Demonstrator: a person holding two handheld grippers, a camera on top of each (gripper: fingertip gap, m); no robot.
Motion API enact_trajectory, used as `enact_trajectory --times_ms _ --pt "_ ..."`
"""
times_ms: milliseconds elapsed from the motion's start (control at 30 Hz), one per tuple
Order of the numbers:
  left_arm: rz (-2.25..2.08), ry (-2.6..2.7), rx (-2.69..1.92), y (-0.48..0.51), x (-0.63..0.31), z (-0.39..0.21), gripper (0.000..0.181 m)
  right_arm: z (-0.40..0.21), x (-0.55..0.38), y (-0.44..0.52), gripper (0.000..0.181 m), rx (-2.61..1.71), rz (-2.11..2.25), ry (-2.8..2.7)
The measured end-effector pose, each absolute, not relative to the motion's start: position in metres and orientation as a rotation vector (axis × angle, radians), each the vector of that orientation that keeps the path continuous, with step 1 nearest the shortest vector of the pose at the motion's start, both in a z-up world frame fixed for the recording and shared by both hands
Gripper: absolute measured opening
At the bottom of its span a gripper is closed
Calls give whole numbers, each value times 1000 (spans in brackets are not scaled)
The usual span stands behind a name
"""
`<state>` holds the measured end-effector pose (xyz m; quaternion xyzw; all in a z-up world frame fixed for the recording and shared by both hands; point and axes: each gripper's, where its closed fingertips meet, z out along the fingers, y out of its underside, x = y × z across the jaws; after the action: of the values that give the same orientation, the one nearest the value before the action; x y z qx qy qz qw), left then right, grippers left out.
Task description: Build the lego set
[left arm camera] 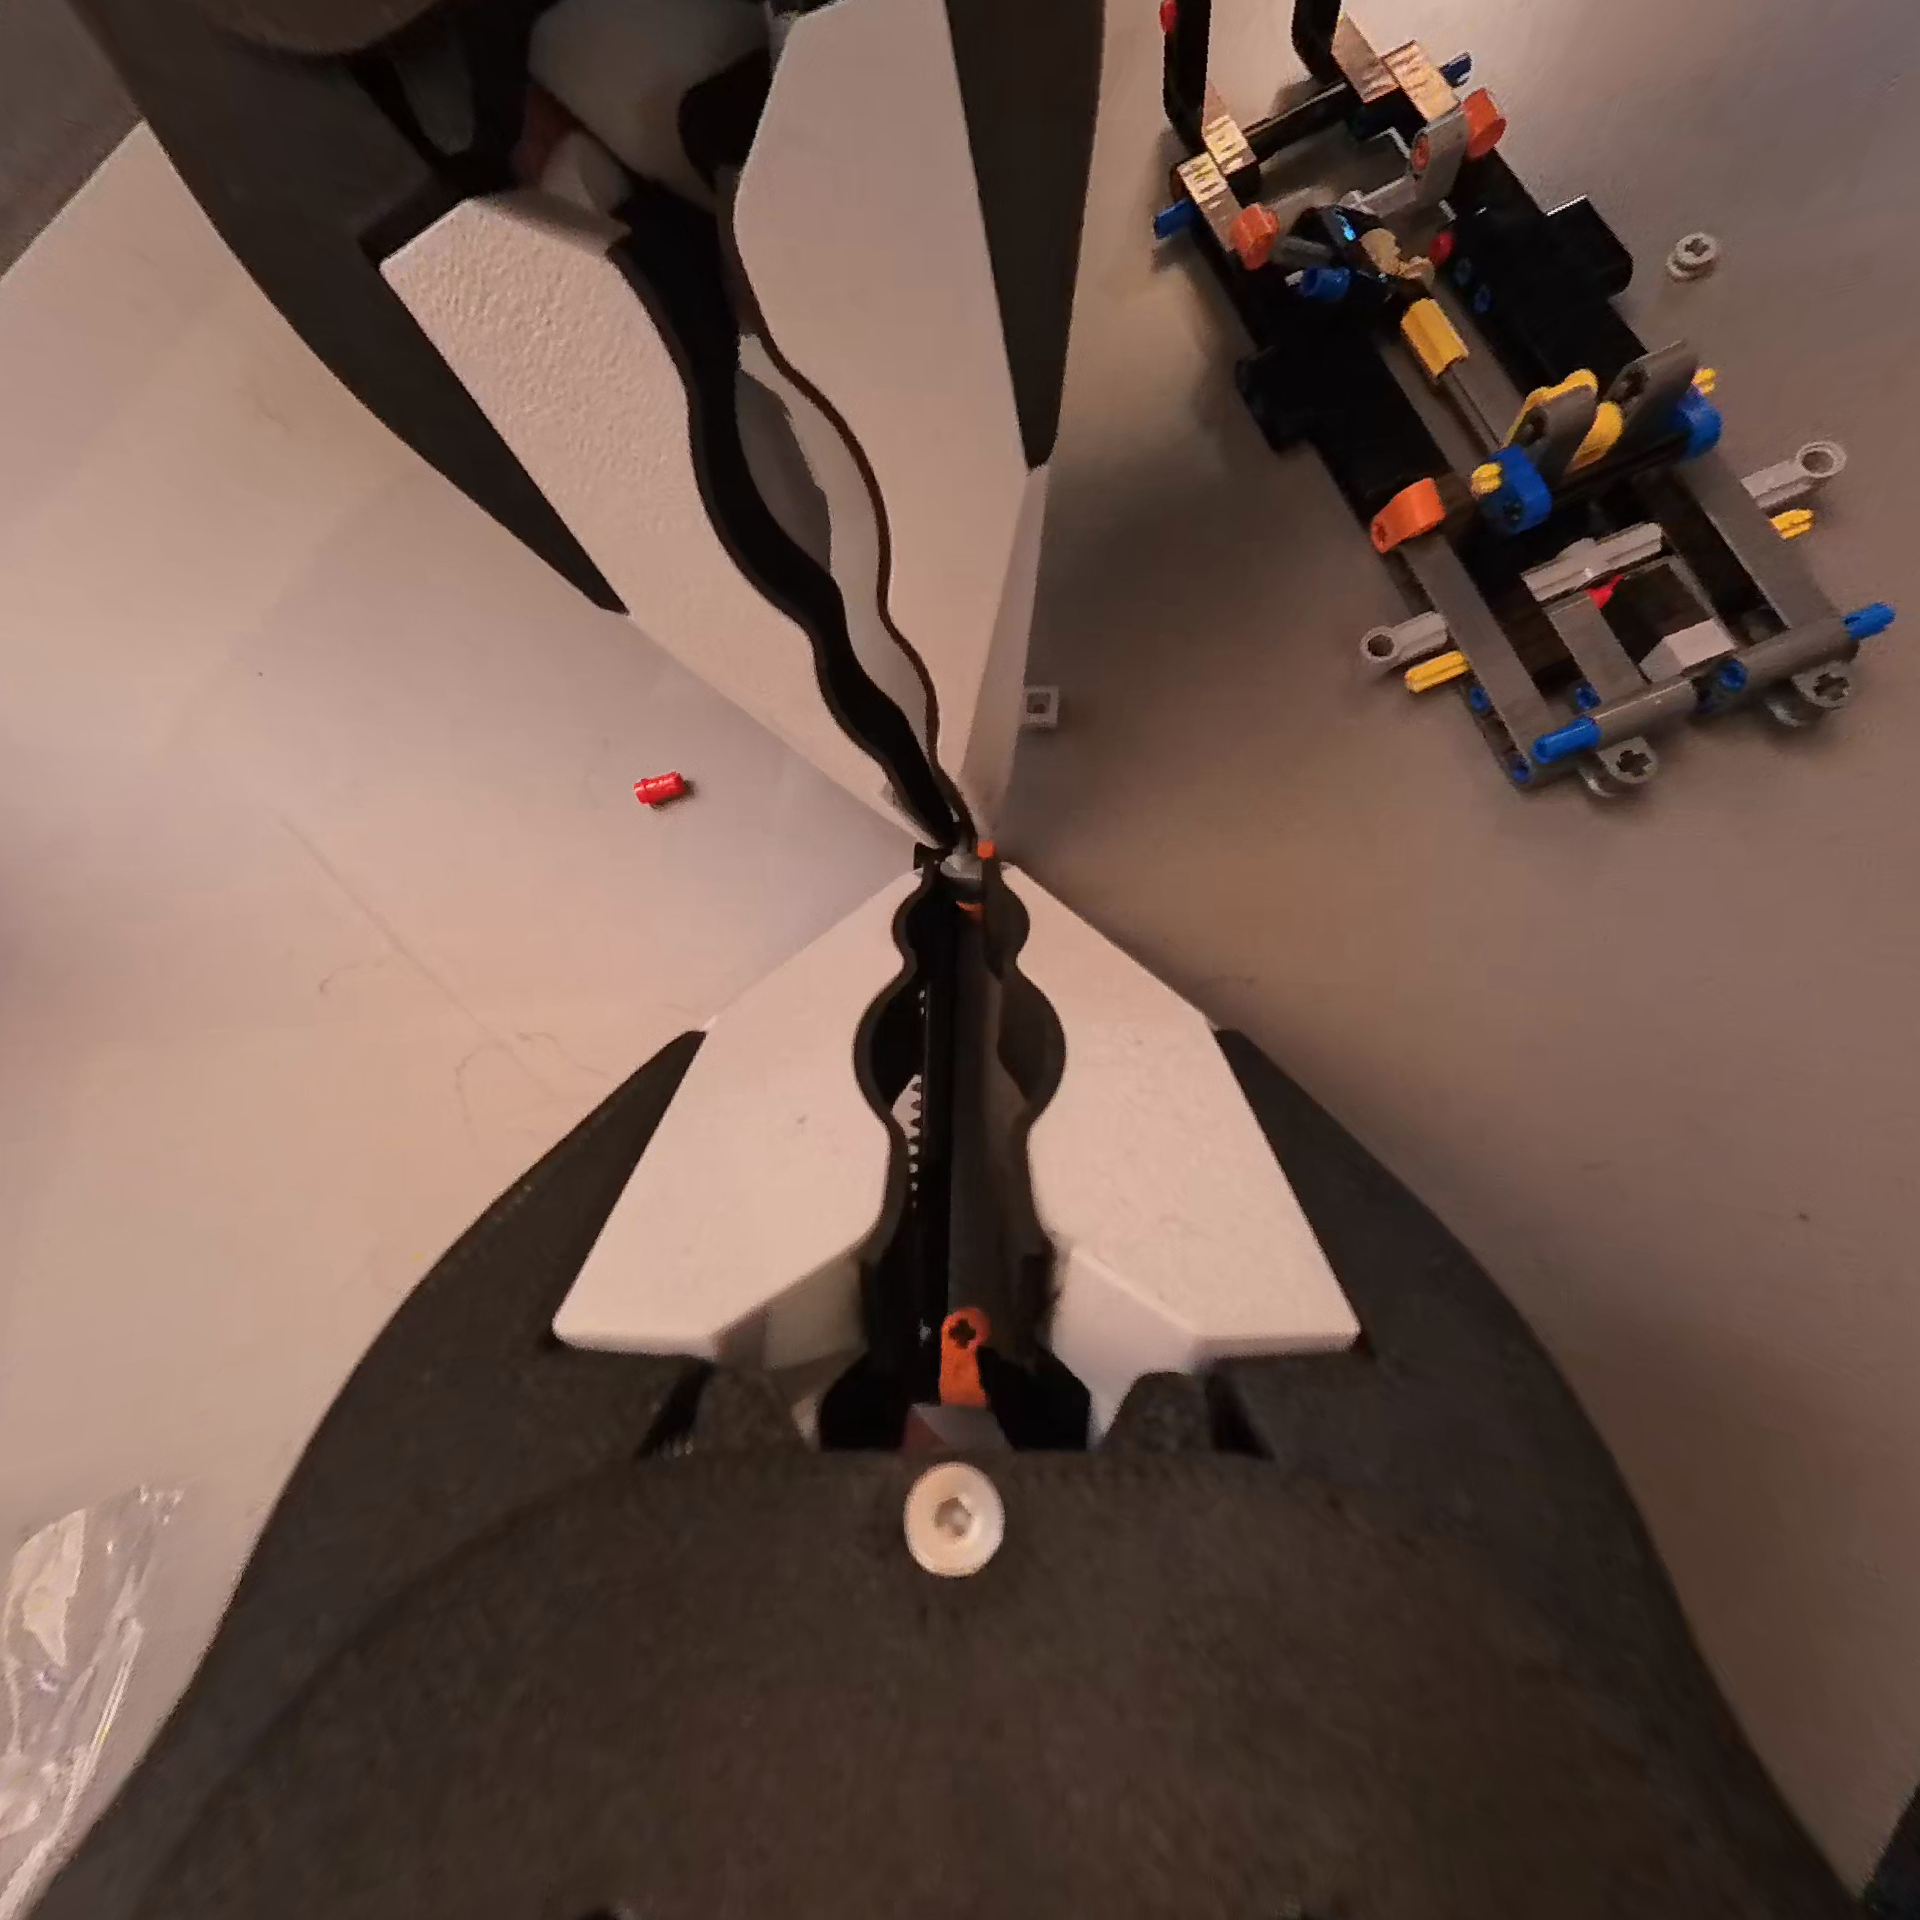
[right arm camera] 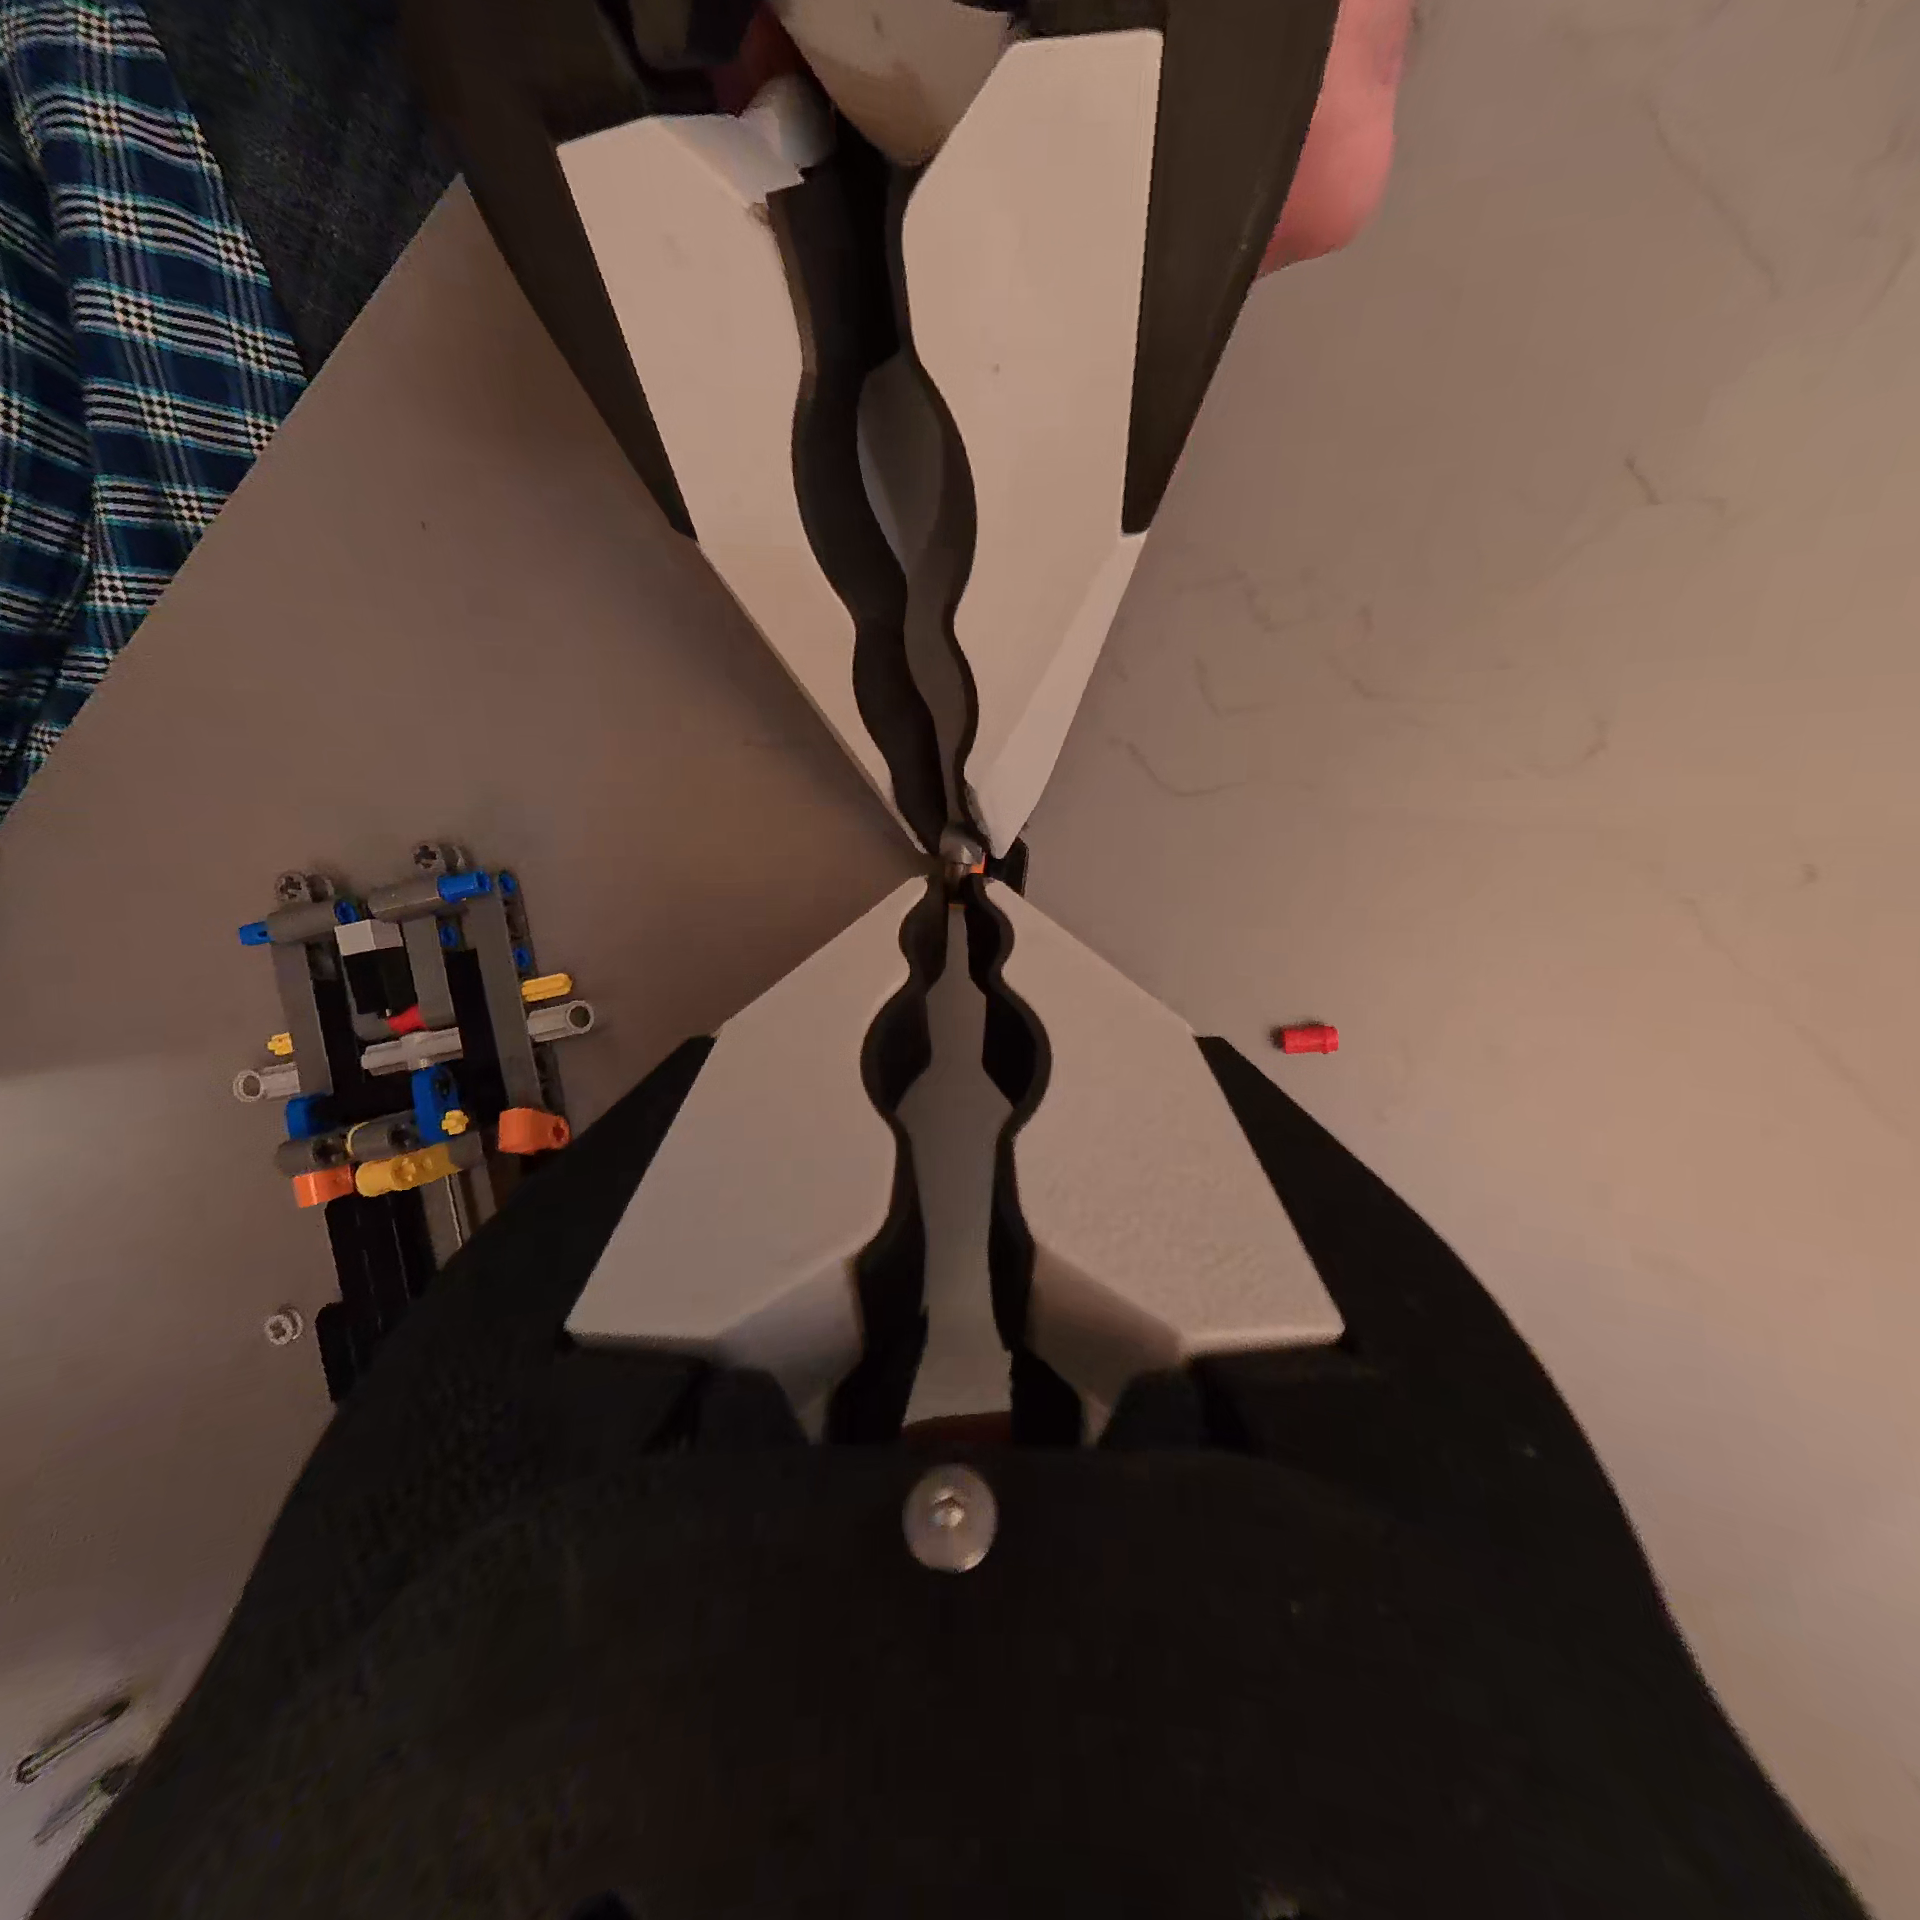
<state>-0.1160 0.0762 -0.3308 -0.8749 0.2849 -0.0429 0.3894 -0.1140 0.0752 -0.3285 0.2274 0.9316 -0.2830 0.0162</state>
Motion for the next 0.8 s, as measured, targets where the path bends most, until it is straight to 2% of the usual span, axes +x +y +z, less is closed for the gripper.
enact_trajectory --times_ms 467,633,800 --pt "-134 690 -2217 76 -117 -335 6 -333 -115 75 0 691 -653 2947" --pt "-133 672 -2227 76 -119 -334 8 -316 -116 75 6 786 -790 2932" --pt "-186 619 -2241 69 -125 -324 30 -284 -110 100 11 935 -865 2972"
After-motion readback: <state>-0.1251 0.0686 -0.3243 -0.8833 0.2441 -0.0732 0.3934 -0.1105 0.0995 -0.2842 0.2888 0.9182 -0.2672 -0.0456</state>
